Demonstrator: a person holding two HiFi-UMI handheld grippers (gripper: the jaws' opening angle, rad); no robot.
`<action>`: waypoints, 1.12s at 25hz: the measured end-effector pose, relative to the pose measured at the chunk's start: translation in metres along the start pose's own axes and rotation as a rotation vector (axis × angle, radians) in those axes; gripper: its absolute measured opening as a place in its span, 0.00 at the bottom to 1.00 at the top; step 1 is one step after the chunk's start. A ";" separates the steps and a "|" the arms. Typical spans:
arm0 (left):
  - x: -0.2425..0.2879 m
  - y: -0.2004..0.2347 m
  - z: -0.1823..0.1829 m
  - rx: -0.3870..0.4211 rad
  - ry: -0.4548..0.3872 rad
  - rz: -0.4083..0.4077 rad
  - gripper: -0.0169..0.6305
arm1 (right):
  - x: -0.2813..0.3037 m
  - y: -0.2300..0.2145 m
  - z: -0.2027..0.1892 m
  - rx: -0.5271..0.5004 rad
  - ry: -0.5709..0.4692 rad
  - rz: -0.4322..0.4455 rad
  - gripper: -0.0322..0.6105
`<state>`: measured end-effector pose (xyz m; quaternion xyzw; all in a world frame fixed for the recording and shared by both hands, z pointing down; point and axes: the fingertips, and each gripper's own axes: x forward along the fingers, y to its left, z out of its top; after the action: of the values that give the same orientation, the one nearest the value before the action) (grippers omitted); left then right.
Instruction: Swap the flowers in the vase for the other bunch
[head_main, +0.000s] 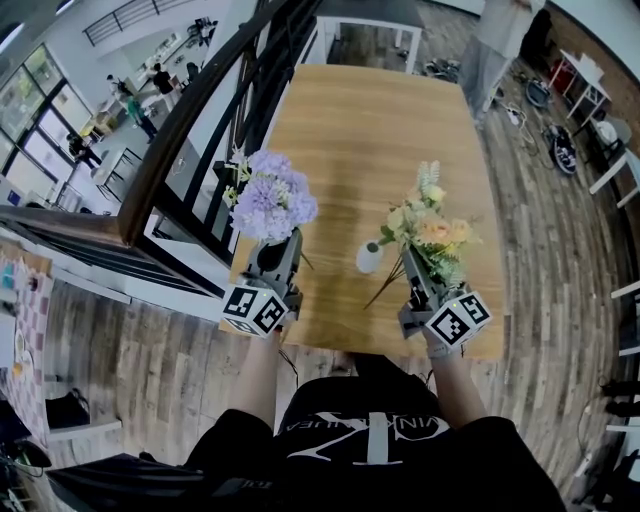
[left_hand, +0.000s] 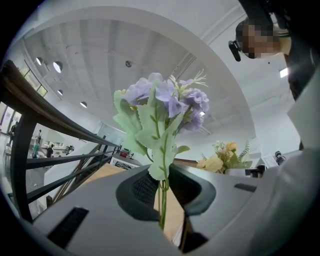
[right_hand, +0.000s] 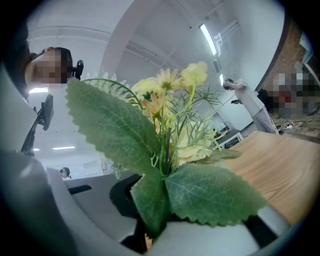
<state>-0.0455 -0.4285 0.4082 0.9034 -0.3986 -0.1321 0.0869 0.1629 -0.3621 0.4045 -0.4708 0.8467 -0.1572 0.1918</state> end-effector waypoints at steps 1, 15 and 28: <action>-0.001 -0.001 0.000 0.002 0.002 0.001 0.12 | 0.000 0.000 0.002 -0.001 -0.002 0.002 0.14; -0.015 0.000 -0.015 0.009 0.014 0.040 0.13 | 0.048 0.002 0.086 -0.139 -0.127 0.077 0.14; -0.041 0.006 -0.017 0.002 -0.016 0.079 0.13 | 0.068 -0.024 0.053 -0.229 -0.124 0.085 0.14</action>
<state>-0.0708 -0.4007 0.4331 0.8860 -0.4347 -0.1352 0.0879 0.1723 -0.4374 0.3567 -0.4621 0.8648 -0.0220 0.1954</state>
